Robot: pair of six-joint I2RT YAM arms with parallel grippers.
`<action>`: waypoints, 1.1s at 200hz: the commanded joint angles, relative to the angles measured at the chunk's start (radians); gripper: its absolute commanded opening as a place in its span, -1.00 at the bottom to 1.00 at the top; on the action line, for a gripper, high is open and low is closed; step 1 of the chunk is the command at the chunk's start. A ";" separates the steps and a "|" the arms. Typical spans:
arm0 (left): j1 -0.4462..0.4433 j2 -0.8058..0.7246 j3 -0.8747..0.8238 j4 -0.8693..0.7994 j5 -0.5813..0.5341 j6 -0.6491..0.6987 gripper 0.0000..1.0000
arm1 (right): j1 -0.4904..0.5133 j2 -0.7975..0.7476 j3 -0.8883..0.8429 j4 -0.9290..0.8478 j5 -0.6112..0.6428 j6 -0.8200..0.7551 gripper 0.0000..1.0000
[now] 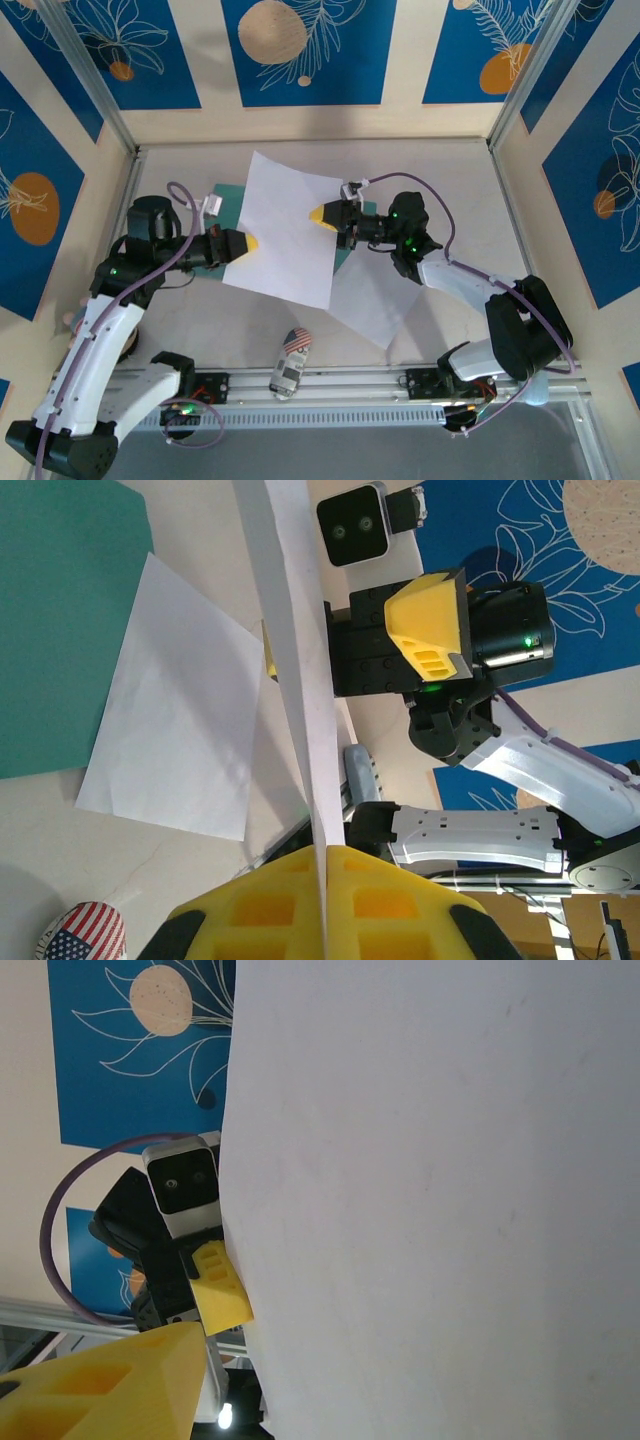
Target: Put the files into the folder
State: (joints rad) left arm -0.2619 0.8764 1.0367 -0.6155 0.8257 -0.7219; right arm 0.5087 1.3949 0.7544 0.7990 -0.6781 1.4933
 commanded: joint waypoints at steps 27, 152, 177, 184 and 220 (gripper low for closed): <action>0.019 0.000 0.022 -0.016 0.007 0.030 -1.00 | -0.007 -0.029 -0.016 0.009 -0.018 -0.011 0.24; 0.029 -0.005 0.025 -0.020 0.010 0.034 -1.00 | -0.011 -0.029 -0.018 0.007 -0.021 -0.019 0.11; 0.032 -0.005 0.022 -0.021 0.011 0.037 -1.00 | -0.010 -0.028 -0.020 0.006 -0.021 -0.019 0.04; 0.032 -0.004 0.022 -0.023 0.012 0.039 -1.00 | -0.012 -0.028 -0.019 0.007 -0.022 -0.020 -0.03; 0.035 -0.005 0.014 -0.012 0.015 0.027 -1.00 | -0.011 -0.028 -0.018 0.001 -0.020 -0.028 -0.29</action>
State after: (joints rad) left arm -0.2455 0.8791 1.0370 -0.6224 0.8265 -0.7040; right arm 0.5014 1.3949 0.7494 0.7986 -0.6842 1.4860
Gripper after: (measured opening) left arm 0.047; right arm 0.404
